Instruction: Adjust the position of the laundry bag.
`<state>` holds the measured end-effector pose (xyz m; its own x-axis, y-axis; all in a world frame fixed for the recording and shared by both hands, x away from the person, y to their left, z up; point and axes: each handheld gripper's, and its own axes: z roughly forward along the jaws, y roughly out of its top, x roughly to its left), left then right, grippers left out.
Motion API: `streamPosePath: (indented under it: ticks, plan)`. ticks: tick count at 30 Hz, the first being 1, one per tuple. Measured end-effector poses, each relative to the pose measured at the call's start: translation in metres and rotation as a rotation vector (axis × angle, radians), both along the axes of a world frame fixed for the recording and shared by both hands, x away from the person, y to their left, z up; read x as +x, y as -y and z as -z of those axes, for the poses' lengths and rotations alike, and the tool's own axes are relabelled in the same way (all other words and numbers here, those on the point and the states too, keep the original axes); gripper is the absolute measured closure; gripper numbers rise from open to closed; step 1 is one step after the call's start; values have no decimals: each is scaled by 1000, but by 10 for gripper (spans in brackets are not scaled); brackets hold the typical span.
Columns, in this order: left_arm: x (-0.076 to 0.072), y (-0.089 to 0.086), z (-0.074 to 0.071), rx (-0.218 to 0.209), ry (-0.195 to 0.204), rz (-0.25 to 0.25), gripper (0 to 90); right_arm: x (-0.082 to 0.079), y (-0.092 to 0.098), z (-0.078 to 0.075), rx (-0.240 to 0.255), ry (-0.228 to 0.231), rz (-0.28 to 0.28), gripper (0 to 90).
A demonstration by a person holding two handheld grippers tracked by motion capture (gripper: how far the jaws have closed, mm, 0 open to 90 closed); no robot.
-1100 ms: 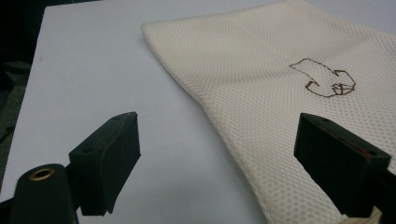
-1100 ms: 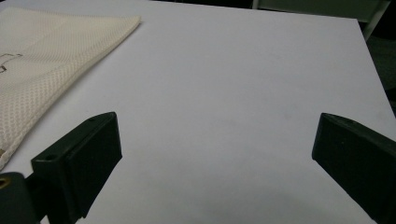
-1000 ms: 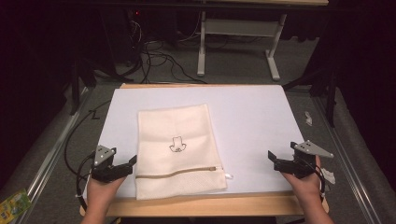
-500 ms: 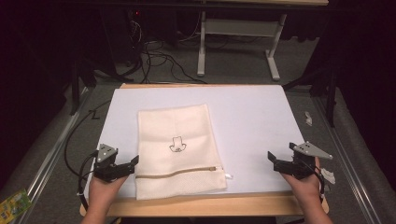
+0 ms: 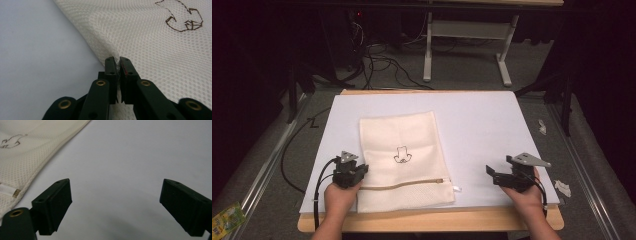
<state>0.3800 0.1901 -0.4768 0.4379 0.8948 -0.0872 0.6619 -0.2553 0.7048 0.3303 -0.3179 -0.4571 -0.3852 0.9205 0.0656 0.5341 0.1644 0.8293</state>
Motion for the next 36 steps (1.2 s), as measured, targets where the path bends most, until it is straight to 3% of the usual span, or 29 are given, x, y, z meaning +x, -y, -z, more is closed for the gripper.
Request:
streamPosePath:
  ticks: [6,7,10,12,13,16,19,20,21,22,23,25,28,29,30,31,32,33,36]
  plan:
    - [11,24,-1,24,30,65,874,24,-52,-4,-8,-51,-99,233]
    - [12,31,-1,47,44,94,873,30,-61,-5,-14,-53,-116,253]
    - [12,33,-1,51,50,106,872,54,-87,-5,-32,-61,-135,277]
    - [12,32,-1,45,50,107,870,74,-103,-1,-59,-87,-132,288]
    - [12,29,-1,21,49,105,869,84,-110,1,-68,-105,-127,291]
    - [12,26,0,11,47,101,862,108,-124,7,-55,-159,-125,343]
    - [12,26,1,0,40,103,854,119,-134,15,-71,-210,-130,408]
    - [12,24,2,-25,24,86,851,120,-137,17,-82,-217,-135,445]
    - [12,24,2,-25,24,86,850,120,-137,17,-82,-217,-135,445]
    - [12,23,2,-28,20,85,850,118,-139,17,-100,-203,-121,544]
    - [12,23,2,-24,27,89,851,114,-140,16,-119,-189,-140,817]
    - [12,23,2,-17,28,98,852,113,-140,15,-119,-196,-142,846]
    - [14,26,2,-65,21,104,858,108,-136,12,-141,-172,-148,867]
    - [15,30,2,-75,19,107,860,104,-129,11,-152,-150,-127,867]
    - [16,36,2,-58,24,117,860,104,-129,11,-152,-150,-127,867]
    - [17,50,1,-32,39,149,861,104,-116,11,-136,-150,-104,867]
    - [17,50,1,-32,39,149,861,104,-116,11,-136,-150,-104,867]
    - [19,63,-1,-57,55,160,861,104,-100,13,-117,-162,-76,866]
    - [18,83,-2,-44,78,175,861,103,-76,13,-107,-164,-38,866]
